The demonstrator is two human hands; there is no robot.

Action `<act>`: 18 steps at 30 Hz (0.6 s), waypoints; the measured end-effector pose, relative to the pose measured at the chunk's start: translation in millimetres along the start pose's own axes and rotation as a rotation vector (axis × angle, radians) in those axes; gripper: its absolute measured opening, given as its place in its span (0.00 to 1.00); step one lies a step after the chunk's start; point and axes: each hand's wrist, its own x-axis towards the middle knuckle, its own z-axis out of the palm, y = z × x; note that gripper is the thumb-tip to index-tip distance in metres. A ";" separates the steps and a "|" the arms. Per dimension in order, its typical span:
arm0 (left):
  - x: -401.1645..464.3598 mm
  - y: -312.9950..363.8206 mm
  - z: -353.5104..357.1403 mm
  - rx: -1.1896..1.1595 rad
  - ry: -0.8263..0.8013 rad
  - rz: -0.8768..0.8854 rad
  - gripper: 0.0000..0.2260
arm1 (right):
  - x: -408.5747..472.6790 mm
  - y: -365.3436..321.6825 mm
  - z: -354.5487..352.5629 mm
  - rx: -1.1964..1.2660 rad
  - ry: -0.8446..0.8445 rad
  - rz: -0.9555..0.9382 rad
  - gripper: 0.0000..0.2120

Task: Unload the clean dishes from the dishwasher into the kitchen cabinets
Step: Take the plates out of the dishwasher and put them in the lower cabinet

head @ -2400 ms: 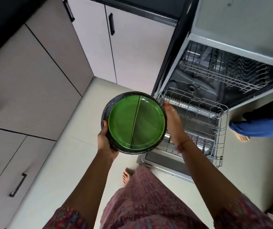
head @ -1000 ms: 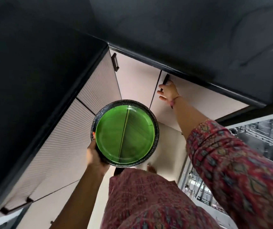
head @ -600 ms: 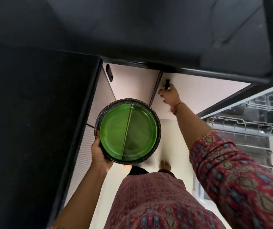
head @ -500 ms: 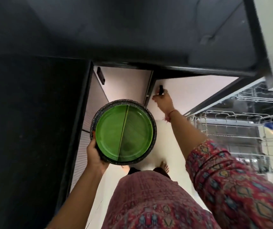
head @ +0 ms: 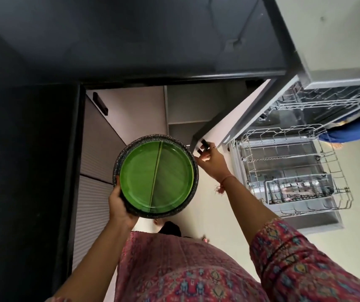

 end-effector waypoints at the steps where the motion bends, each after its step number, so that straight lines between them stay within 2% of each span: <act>1: -3.8 -5.6 0.8 0.002 -0.008 -0.001 0.22 | -5.9 6.5 -4.3 -0.010 0.006 -0.003 0.26; 4: -18.0 -24.4 2.6 -0.008 -0.011 -0.008 0.20 | -25.8 28.2 -22.8 -0.032 0.034 -0.015 0.29; 8: -41.3 -57.1 2.2 -0.047 0.002 -0.002 0.19 | -54.8 61.3 -63.1 -0.048 0.102 -0.005 0.29; 11: -54.8 -80.5 -1.6 -0.074 0.017 0.002 0.21 | -72.9 89.2 -99.7 -0.009 0.175 0.073 0.27; 15: -68.3 -108.3 -2.6 -0.062 0.028 -0.009 0.20 | -86.5 118.2 -150.2 -0.024 0.296 0.208 0.31; 18: -78.0 -126.0 -0.6 -0.067 0.041 -0.027 0.19 | -82.7 130.5 -188.4 -0.050 0.390 0.260 0.29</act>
